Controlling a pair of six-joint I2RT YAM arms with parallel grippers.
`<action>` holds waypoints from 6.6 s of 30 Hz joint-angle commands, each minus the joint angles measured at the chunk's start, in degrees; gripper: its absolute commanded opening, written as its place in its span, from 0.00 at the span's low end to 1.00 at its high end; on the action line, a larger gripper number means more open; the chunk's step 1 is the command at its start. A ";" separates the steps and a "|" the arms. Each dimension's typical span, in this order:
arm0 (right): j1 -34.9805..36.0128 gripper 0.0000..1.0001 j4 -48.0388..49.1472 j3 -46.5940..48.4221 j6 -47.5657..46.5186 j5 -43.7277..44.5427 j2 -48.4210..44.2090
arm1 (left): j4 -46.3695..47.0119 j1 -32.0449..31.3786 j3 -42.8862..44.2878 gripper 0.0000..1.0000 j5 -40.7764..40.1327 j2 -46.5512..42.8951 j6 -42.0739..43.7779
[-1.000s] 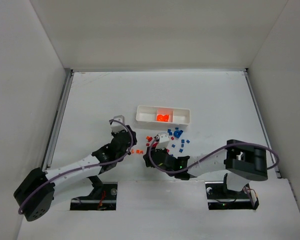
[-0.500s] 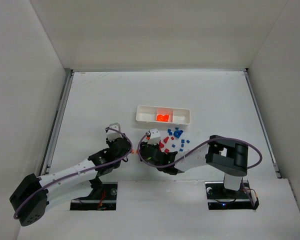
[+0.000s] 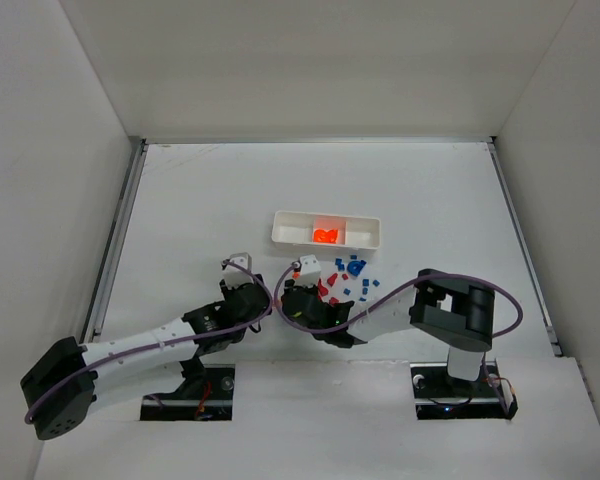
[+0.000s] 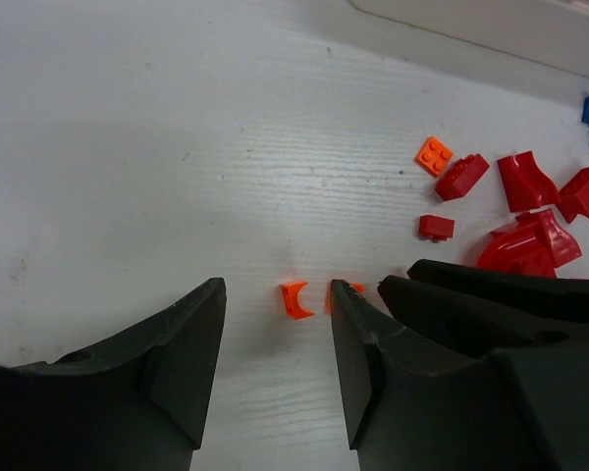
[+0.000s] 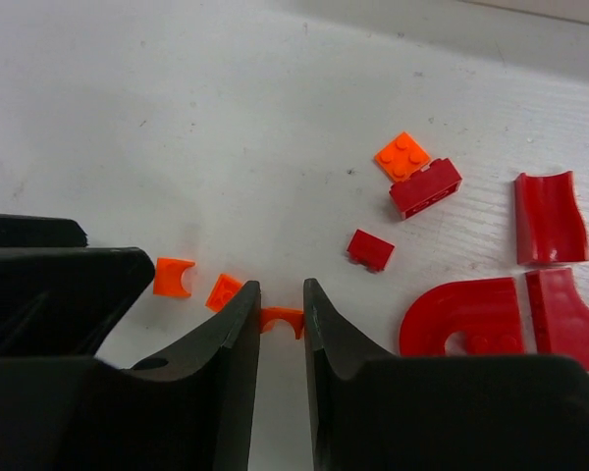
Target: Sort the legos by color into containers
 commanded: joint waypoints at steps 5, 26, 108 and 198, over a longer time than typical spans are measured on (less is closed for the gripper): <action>-2.93 0.26 1.98 -5.07 -2.90 0.72 -15.42 | -2.54 -2.24 1.09 0.45 -3.18 4.43 -7.81; -27.29 0.43 -1.01 2.74 -12.05 -8.34 -13.34 | 5.82 -1.62 0.21 0.42 -4.06 11.20 -6.40; -10.50 0.23 -3.03 5.65 -8.54 -12.38 -3.93 | 10.04 1.81 -1.02 0.33 2.70 -0.93 4.94; -15.08 0.42 -3.65 6.61 -23.65 -22.13 1.42 | 4.06 0.40 0.30 0.14 2.35 -4.71 3.00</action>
